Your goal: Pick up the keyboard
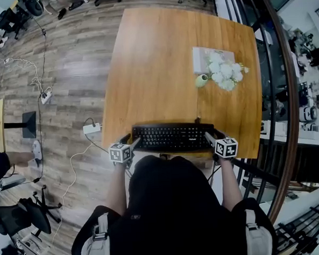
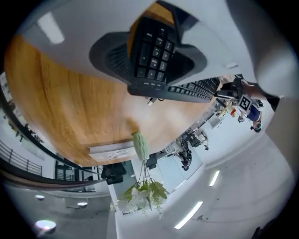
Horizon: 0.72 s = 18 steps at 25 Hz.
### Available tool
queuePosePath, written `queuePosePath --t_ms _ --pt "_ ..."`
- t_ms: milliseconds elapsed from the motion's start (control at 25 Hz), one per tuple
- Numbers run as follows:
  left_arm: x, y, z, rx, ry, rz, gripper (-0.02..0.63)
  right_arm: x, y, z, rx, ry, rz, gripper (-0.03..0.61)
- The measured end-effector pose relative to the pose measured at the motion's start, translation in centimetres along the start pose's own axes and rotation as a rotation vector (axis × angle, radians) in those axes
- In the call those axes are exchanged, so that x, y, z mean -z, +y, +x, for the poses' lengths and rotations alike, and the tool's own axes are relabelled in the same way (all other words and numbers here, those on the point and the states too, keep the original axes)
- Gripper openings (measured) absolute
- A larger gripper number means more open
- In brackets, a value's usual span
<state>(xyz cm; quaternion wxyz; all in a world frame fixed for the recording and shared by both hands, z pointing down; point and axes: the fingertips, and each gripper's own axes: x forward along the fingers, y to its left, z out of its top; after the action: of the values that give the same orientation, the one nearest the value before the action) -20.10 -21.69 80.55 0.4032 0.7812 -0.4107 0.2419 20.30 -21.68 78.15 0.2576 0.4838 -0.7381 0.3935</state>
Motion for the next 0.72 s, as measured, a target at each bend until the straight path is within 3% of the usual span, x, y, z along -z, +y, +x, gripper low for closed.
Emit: queuePosePath --t_ms 320,560,720 --pt "0.9 -0.2 0.8 0.042 0.036 -0.004 0.272 1.2 -0.4 -0.1 0.06 0.06 -0.072 0.268" --pt "1.2 -0.3 0.7 0.057 0.038 -0.004 0.27 3.4 0.3 0.9 -0.023 0.093 -0.009 0.288" --pt "1.5 -0.4 0.9 0.048 0.055 0.037 0.27 3.6 0.0 1.0 -0.02 0.093 -0.012 0.288"
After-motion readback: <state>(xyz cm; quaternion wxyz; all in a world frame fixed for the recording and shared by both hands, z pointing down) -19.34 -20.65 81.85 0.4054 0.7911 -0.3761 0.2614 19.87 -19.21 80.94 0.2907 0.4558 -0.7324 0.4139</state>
